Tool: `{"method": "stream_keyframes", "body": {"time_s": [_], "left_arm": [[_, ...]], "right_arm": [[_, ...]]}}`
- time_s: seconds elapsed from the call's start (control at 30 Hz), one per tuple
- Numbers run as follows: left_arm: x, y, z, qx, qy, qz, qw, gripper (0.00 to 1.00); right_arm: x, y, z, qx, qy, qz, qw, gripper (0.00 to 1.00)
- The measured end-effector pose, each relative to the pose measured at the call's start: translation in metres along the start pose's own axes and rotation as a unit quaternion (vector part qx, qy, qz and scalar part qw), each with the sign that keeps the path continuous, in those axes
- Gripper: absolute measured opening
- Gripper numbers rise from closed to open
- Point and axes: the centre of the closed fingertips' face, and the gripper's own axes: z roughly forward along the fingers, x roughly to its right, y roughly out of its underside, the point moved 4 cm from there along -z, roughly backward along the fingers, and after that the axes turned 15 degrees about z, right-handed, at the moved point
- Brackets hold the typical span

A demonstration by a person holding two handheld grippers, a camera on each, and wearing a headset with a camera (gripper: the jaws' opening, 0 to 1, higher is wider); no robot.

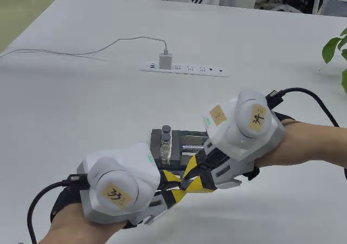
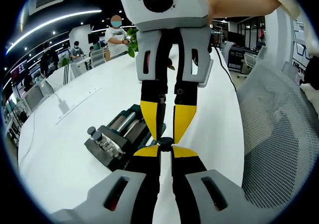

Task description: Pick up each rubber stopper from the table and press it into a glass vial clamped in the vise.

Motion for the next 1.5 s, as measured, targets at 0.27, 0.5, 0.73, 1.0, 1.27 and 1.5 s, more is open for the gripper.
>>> {"method": "stream_keyframes", "body": {"time_s": [0.27, 0.5, 0.73, 1.0, 1.27, 1.5], "left_arm": [[-0.001, 0.001, 0.002, -0.001, -0.007, -0.003, 1.0, 0.15], [-0.003, 0.009, 0.001, -0.008, -0.024, -0.009, 0.9996, 0.35], [-0.011, 0.025, -0.005, -0.02, -0.064, -0.035, 0.9972, 0.63], [-0.024, 0.039, -0.018, -0.03, -0.106, -0.071, 0.9914, 0.92], [-0.029, 0.046, -0.031, -0.031, -0.123, -0.083, 0.9884, 0.99], [-0.027, 0.047, -0.038, -0.029, -0.133, -0.098, 0.9859, 0.99]], "right_arm": [[0.0, -0.001, 0.001, 0.0, 0.0, -0.004, 1.0, 0.06], [0.003, 0.004, 0.002, -0.009, 0.003, -0.004, 1.0, 0.06], [0.005, 0.005, 0.004, -0.012, 0.005, -0.006, 0.9999, 0.06], [0.003, 0.001, 0.01, -0.012, -0.001, -0.013, 0.9998, 0.06], [0.011, 0.004, 0.012, -0.024, 0.007, -0.022, 0.9994, 0.06], [0.021, 0.001, 0.007, -0.038, 0.01, -0.038, 0.9985, 0.06]]}}
